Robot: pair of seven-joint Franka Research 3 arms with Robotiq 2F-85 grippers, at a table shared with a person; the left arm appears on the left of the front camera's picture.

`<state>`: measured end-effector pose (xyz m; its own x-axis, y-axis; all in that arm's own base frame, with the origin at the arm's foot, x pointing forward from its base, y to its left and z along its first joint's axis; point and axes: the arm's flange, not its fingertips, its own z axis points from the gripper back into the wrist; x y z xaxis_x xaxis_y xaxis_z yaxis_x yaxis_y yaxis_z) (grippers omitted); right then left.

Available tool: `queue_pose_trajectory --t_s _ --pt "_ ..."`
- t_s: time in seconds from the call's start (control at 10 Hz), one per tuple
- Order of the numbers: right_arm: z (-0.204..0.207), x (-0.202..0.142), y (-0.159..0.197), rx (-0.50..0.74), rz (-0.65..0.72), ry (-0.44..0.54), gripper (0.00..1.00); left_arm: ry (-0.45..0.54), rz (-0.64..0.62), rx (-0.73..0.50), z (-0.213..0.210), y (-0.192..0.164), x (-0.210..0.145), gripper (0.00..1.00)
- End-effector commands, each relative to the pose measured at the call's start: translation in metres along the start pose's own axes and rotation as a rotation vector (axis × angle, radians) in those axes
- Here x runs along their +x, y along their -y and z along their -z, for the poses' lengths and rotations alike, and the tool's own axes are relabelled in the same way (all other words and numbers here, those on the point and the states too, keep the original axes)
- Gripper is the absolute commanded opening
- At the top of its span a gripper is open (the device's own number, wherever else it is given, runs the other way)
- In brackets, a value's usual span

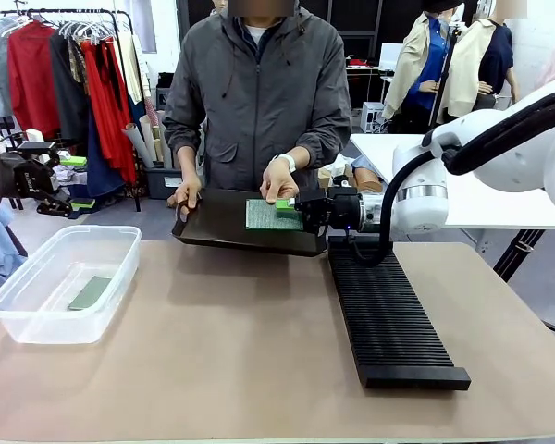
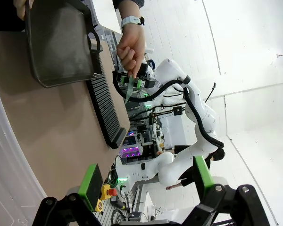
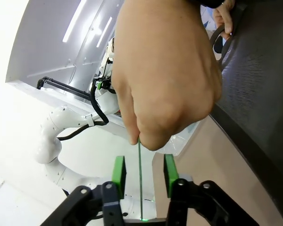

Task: Sort PCBs into racks and boxes based on the side picked up.
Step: Pick up the Blank PCB handed by the Human, then if the short side of the Blank PCB is picked up, insert it into the PCB Rack ; if the long side is picked up, place it in the Organizing box.

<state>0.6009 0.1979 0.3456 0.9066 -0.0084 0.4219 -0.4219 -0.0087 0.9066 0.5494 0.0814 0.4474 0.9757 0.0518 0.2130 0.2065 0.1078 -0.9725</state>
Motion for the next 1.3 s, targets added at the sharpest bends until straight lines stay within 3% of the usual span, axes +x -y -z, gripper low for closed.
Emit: queue_pose_trajectory --t_s 0.0,0.1,0.6,0.7,1.2 --pt "0.007 0.01 -0.003 -0.023 0.028 0.007 0.09 -0.004 -0.004 -0.006 -0.001 0.002 -0.002 1.0" --pt "0.007 0.011 0.0 -0.026 0.047 0.006 0.0 -0.004 -0.004 -0.006 -0.001 0.002 -0.002 1.0" --pt "0.01 0.013 0.002 -0.004 0.063 -0.041 0.0 -0.004 -0.004 -0.006 -0.001 0.002 -0.002 1.0" --pt "0.0 0.003 0.001 -0.008 0.045 0.001 0.0 -0.004 -0.004 -0.006 -0.001 0.002 -0.002 1.0" --pt "0.0 0.003 0.001 -0.008 0.045 0.001 0.0 -0.004 -0.004 -0.006 -0.001 0.002 -0.002 1.0"
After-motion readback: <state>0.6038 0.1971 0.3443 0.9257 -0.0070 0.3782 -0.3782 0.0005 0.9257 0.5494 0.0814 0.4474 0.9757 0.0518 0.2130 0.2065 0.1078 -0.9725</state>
